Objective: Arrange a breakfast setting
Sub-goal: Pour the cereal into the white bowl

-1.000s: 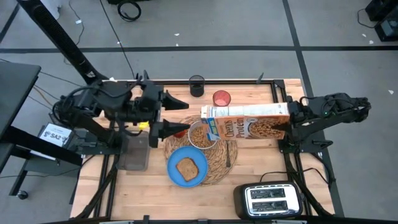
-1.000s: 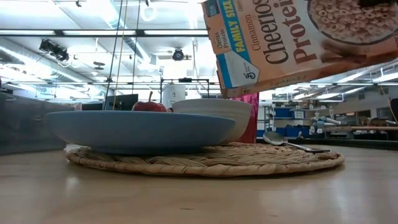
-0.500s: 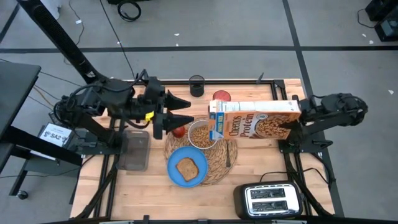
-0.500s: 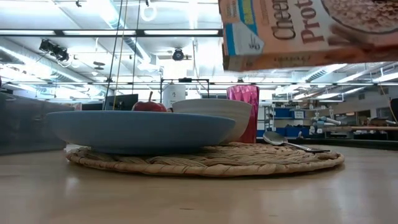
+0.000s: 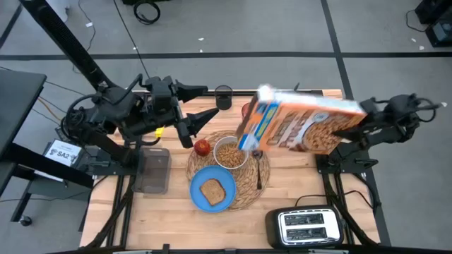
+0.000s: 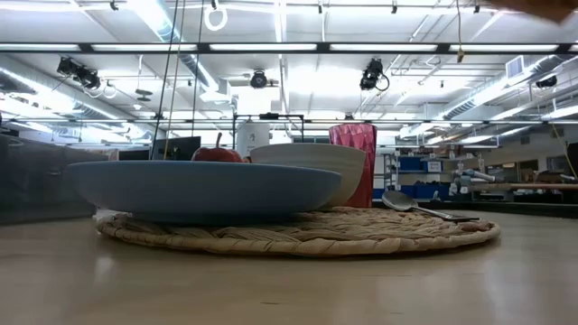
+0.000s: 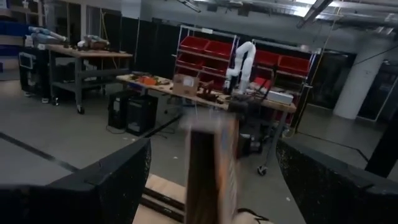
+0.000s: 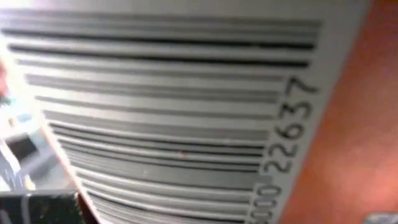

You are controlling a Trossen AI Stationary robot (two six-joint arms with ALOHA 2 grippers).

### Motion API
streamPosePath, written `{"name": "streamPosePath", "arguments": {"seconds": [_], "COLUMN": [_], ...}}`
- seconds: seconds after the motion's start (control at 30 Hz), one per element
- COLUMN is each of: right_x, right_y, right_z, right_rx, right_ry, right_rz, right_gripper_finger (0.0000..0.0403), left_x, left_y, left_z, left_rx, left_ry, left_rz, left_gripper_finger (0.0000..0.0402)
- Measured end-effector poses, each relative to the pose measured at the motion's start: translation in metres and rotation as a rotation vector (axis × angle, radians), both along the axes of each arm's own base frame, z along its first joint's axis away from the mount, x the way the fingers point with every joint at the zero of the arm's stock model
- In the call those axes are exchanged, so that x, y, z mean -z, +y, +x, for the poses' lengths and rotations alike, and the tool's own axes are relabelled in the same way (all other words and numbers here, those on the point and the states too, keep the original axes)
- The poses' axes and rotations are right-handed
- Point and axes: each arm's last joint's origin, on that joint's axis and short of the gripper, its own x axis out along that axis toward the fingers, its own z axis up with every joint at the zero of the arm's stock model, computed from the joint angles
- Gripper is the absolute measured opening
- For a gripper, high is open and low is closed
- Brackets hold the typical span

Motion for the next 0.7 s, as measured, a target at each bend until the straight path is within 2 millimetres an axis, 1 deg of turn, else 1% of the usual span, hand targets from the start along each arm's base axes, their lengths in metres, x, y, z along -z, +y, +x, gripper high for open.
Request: {"name": "streamPosePath", "arguments": {"seconds": [0.07, 0.13, 0.27, 0.4, 0.5, 0.57, 0.63, 0.7], "right_x": [-0.012, -0.022, -0.041, -0.059, -0.069, -0.074, -0.077, -0.079], "right_y": [-0.001, -0.001, -0.002, -0.001, 0.002, 0.006, 0.010, 0.014], "right_z": [-0.003, -0.005, -0.007, -0.005, 0.007, 0.022, 0.037, 0.053], "right_rx": [0.001, 0.005, 0.019, 0.045, 0.066, 0.076, 0.085, 0.091], "right_ry": [-0.110, -0.218, -0.403, -0.580, -0.653, -0.670, -0.678, -0.686], "right_rz": [0.010, 0.015, 0.021, 0.007, -0.018, -0.036, -0.058, -0.071], "right_gripper_finger": [0.0242, 0.0242, 0.0242, 0.0242, 0.0242, 0.0242, 0.0242, 0.0242], "left_x": [0.001, 0.006, 0.028, 0.052, 0.075, 0.088, 0.096, 0.101], "left_y": [-0.001, -0.003, -0.008, -0.001, 0.003, 0.008, 0.013, 0.018], "left_z": [0.001, 0.007, 0.027, 0.044, 0.063, 0.071, 0.075, 0.078], "left_rx": [0.000, -0.002, -0.013, -0.045, -0.038, -0.013, 0.017, 0.084], "left_ry": [-0.001, -0.005, -0.022, -0.087, -0.108, -0.105, -0.137, -0.163], "left_rz": [0.003, 0.023, 0.075, 0.039, 0.018, -0.010, -0.066, -0.091], "left_gripper_finger": [0.0350, 0.0350, 0.0350, 0.0350, 0.0350, 0.0350, 0.0350, 0.0350]}}
